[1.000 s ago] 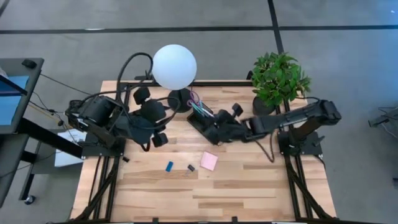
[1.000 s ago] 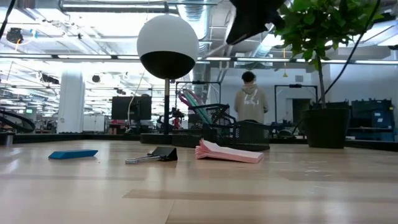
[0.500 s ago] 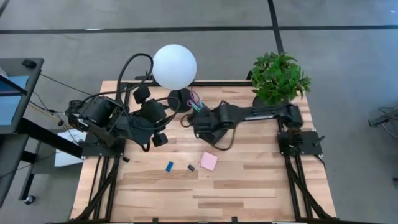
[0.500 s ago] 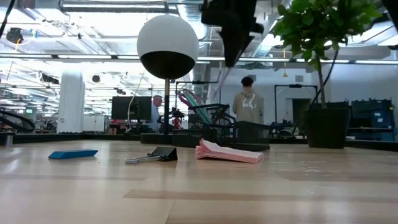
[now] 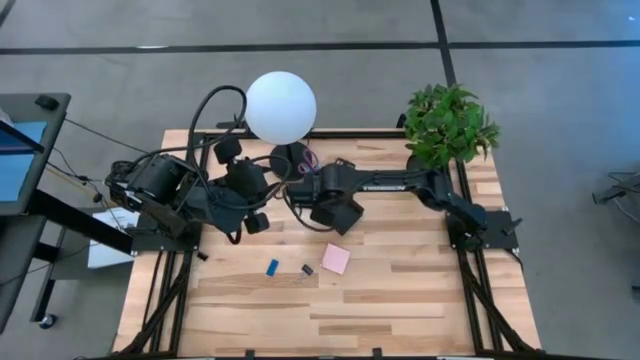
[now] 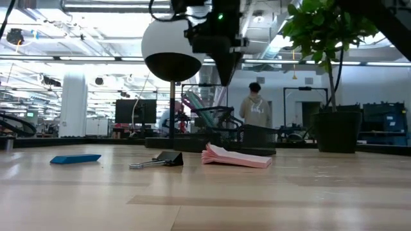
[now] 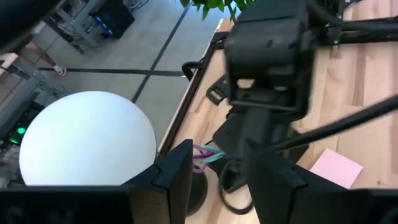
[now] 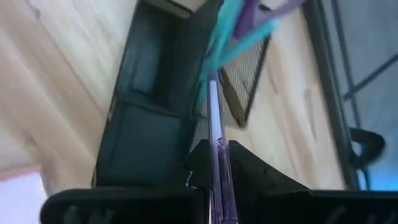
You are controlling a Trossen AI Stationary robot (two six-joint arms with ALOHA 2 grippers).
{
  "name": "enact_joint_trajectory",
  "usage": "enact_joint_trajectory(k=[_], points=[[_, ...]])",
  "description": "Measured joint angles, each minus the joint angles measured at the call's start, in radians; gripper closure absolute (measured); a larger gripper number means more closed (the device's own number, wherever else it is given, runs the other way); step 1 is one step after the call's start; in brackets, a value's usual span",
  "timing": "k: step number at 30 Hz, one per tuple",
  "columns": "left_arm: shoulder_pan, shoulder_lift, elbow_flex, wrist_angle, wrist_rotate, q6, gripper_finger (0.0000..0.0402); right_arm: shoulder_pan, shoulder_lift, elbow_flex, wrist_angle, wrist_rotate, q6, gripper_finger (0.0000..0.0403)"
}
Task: Pick and place office supplies into organizer
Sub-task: Put the violet pen into the desk organizer, then put the left binder clip into the desk organizer
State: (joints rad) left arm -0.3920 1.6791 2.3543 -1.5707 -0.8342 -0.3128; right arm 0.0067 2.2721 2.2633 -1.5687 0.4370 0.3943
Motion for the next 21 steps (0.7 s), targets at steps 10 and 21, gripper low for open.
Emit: enact_joint_trajectory(k=[10,21], points=[[0.000,0.000,0.000,0.000,0.004,0.070,0.0267,-0.035,-0.003,0.032,-0.002,-0.047,-0.108,0.0350],[0.000,0.000,0.000,0.000,0.008,0.070,0.0267,-0.048,0.024,0.030,0.035,0.046,-0.220,0.0296]])
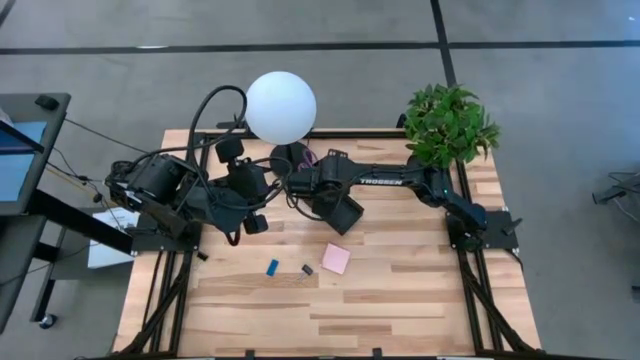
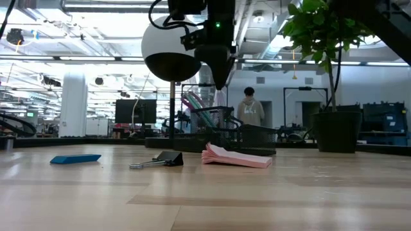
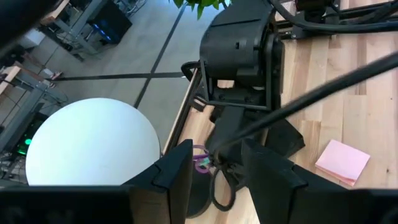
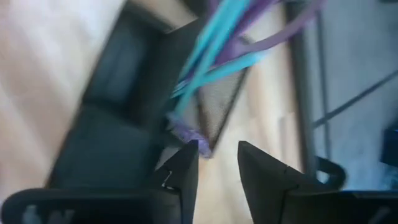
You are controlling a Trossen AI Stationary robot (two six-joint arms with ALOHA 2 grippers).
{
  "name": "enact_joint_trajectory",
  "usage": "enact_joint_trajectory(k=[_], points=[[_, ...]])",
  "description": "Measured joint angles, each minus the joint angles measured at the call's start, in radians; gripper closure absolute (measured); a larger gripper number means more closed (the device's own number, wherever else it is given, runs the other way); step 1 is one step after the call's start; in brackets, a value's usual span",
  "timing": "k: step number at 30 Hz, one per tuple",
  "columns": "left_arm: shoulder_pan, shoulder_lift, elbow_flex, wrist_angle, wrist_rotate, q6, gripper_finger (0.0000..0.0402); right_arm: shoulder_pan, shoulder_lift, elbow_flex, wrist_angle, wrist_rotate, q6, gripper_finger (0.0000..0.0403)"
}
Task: Pick and place office supplies into organizer
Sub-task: Put the left binder clip into the desk organizer
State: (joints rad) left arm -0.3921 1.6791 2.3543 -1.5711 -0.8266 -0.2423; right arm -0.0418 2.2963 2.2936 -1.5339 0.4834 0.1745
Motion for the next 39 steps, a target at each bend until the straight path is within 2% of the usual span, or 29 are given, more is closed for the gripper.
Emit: enact_joint_trajectory(k=[4,10,15,18,22,27,29,33,36,39], points=[[0.002,0.000,0.000,0.000,0.000,0.006,0.0267,0.003,-0.008,0.000,0.024,0.086,0.027,0.0279],[0.018,0.000,0.000,0.000,0.000,-0.003,0.0267,0.070,-0.032,0.054,-0.003,0.090,0.116,0.0279],[0.024,0.000,0.000,0.000,0.000,-0.044,0.0267,0.195,-0.070,0.057,-0.020,0.064,0.219,0.0289],[0.023,0.000,0.000,0.000,0.001,-0.069,0.0267,0.288,-0.077,0.057,-0.034,0.011,0.351,0.0291],[0.023,0.000,-0.009,0.000,0.002,-0.105,0.0267,0.434,-0.064,0.057,0.010,0.018,0.482,0.0291],[0.023,0.000,-0.059,0.000,0.006,-0.174,0.0267,0.597,-0.005,0.035,0.126,0.157,0.595,0.0294],[0.021,0.000,-0.094,0.001,0.022,-0.219,0.0267,0.649,0.005,0.039,0.154,0.266,0.680,0.0297],[-0.004,0.001,-0.169,0.000,0.063,-0.263,0.0267,0.735,0.017,0.038,0.051,0.469,0.893,0.0301],[-0.039,-0.002,-0.208,0.000,0.064,-0.307,0.0267,0.779,0.019,0.038,-0.045,0.511,0.992,0.0302],[-0.096,-0.031,-0.228,0.001,0.083,-0.332,0.0267,0.819,-0.002,0.035,-0.034,0.517,0.901,0.0302]])
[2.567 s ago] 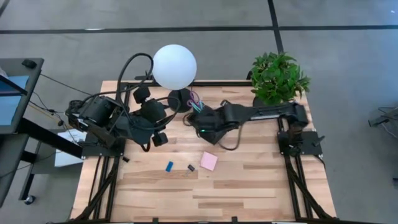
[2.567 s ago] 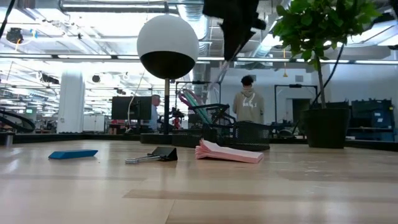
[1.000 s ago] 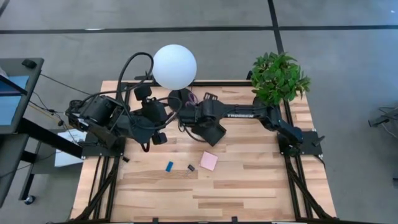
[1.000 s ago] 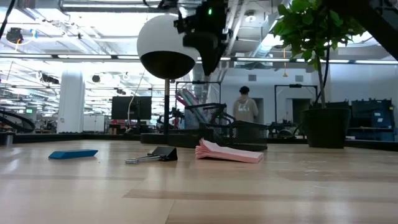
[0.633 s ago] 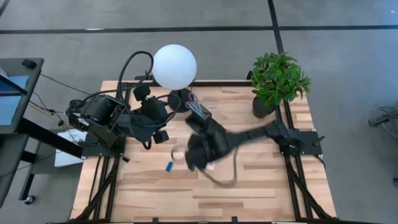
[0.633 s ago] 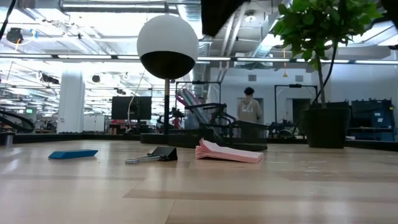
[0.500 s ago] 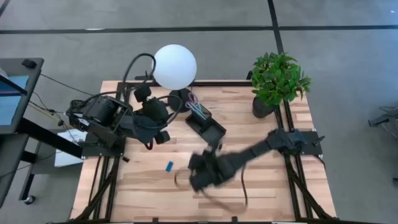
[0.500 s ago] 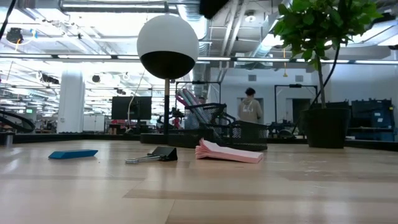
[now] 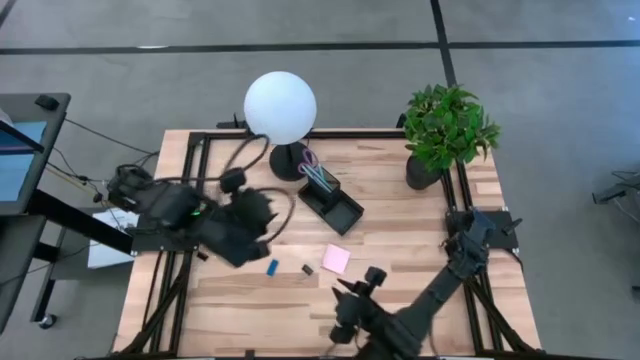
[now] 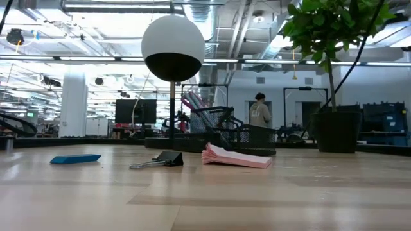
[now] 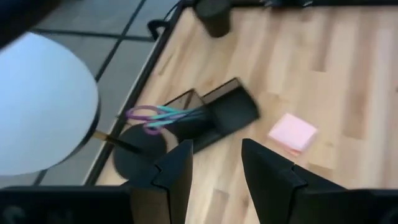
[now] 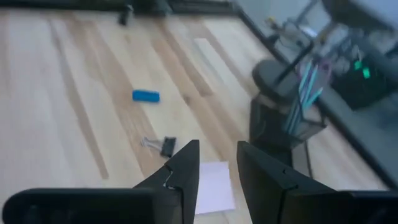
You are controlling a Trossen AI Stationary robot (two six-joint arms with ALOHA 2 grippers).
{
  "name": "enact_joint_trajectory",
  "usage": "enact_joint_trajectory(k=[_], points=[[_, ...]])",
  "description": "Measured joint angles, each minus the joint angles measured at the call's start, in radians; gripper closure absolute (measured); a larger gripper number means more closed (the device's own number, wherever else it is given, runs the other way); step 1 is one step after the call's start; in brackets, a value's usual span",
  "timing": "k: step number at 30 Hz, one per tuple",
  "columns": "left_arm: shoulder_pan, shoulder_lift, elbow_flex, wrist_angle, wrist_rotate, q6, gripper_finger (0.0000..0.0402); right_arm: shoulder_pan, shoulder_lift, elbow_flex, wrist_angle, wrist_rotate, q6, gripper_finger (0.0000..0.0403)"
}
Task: Pick and place office supplies into organizer
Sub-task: Put the left binder clip into the desk organizer
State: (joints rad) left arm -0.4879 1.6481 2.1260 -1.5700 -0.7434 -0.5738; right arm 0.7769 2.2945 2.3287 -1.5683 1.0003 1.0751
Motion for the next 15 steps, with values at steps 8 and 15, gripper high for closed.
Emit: enact_joint_trajectory(k=[8,15], points=[[-0.164,-0.187,-0.200,0.001,-0.131,-0.240,0.0267,0.047,-0.154,0.004,-0.003,0.193,-0.107,0.0302],[-0.252,-0.397,-0.701,-0.003,-0.141,-0.684,0.0267,0.038,-0.228,0.004,-0.003,0.206,-0.140,0.0302]])
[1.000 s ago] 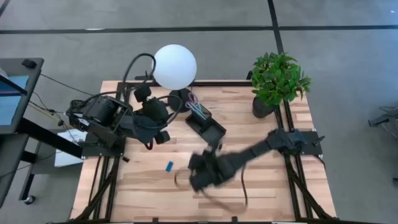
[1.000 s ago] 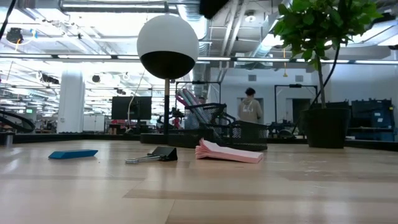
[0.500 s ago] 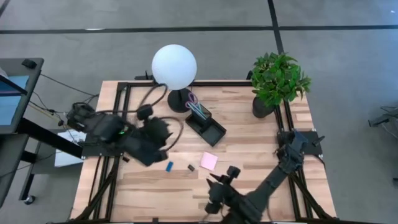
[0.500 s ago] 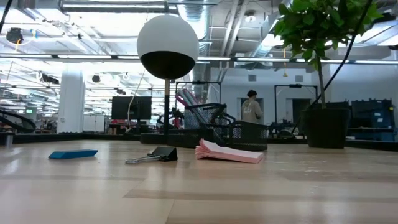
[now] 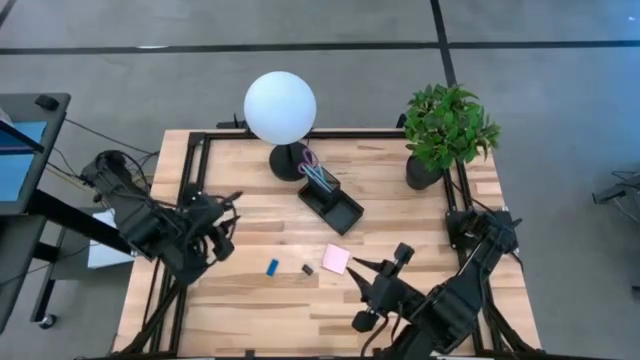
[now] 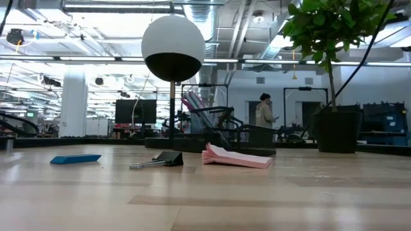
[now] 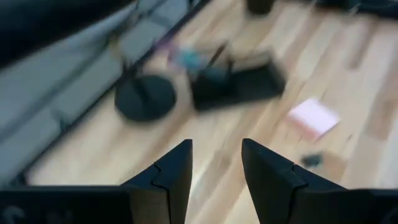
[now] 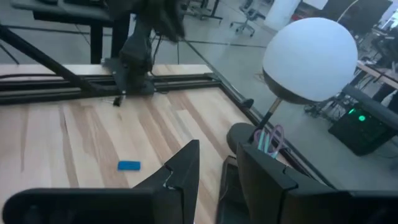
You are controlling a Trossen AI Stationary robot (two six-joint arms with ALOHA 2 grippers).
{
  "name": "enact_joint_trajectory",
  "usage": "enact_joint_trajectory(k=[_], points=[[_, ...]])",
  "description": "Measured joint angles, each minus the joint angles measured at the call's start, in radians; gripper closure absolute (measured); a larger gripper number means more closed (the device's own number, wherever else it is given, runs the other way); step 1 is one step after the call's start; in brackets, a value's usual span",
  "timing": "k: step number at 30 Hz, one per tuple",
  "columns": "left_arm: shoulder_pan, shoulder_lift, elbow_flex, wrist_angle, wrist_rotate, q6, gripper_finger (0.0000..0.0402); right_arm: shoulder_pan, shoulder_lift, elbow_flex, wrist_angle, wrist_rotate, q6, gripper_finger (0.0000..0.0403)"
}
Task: Pick and place office supplies into organizer
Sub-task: Put the left binder clip into the desk organizer
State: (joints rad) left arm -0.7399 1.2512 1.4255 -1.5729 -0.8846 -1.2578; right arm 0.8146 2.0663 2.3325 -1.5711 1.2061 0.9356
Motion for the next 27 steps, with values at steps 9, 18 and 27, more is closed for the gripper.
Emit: enact_joint_trajectory(k=[9,18,27], points=[[-0.003,-0.136,-0.477,0.000,0.498,-0.447,0.0267,-0.019,0.020,-0.002,0.002,-0.068,-0.061,0.0302],[-0.002,-0.164,-0.691,0.117,0.690,-0.544,0.0267,-0.078,0.017,0.000,0.000,-0.081,-0.054,0.0302],[0.003,-0.155,-0.681,0.224,0.684,-0.427,0.0267,-0.122,0.017,0.000,0.000,-0.135,-0.054,0.0302]])
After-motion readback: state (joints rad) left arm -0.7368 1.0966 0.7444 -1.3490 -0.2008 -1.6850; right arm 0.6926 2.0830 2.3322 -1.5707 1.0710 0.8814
